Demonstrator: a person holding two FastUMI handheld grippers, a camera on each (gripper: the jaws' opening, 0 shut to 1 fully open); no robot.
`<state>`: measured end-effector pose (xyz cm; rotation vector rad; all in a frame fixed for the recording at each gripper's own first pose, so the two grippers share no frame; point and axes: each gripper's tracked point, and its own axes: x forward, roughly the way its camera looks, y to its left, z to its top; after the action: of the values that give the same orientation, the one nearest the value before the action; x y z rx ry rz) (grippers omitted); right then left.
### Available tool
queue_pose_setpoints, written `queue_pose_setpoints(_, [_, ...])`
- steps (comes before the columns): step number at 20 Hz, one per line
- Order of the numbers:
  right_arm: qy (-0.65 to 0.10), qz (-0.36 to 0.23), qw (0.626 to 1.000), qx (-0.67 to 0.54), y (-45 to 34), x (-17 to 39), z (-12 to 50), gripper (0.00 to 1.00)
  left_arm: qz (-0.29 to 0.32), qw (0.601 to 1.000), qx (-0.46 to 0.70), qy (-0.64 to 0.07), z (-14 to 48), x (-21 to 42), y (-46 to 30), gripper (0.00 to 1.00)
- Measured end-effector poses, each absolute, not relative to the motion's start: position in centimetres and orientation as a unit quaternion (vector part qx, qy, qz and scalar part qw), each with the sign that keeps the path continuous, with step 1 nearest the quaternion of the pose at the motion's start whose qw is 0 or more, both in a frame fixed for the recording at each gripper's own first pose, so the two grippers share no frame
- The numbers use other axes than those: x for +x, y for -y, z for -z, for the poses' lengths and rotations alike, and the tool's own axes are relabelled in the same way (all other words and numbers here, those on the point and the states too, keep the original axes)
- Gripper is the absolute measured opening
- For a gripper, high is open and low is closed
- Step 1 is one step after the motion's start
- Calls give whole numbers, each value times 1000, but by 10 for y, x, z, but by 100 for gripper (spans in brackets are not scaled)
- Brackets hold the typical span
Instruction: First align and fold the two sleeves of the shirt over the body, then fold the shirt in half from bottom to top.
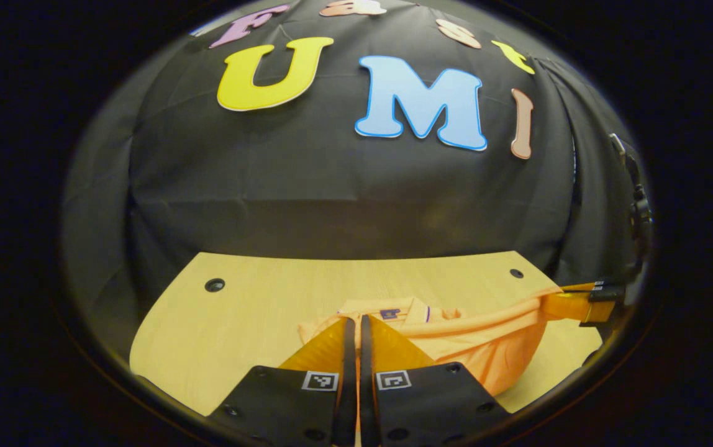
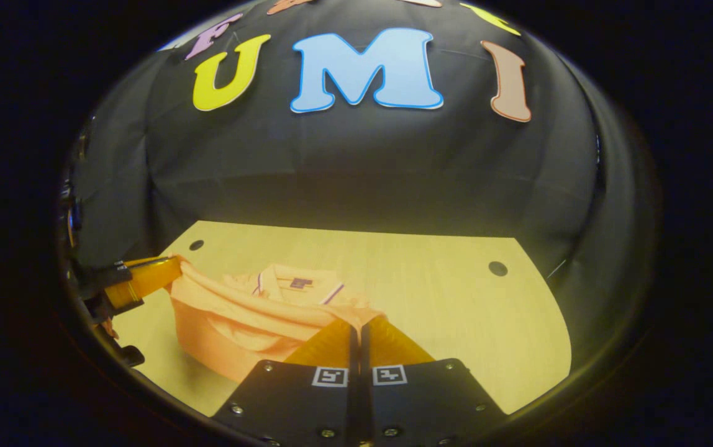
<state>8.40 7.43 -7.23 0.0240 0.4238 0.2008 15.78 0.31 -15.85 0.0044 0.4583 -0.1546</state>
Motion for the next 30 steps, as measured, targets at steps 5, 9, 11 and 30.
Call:
queue_pose_setpoints(5, [-206, -103, 973, 22, -79, 124, 72, 0, 71, 969, 34, -234, 177, 188, -9, 8])
queue_pose_setpoints(9, [-206, -106, 972, 31, -89, 156, 79, 0, 61, 970, 50, -232, 193, 212, -22, 8])
queue_pose_setpoints(11, [-209, -104, 972, 32, -95, 170, 87, 0, 58, 970, 64, -229, 202, 225, -26, 9])
queue_pose_setpoints(30, [-281, -63, 957, -22, -115, 204, 161, 5, 37, 952, 97, -289, 286, 257, -44, 9])
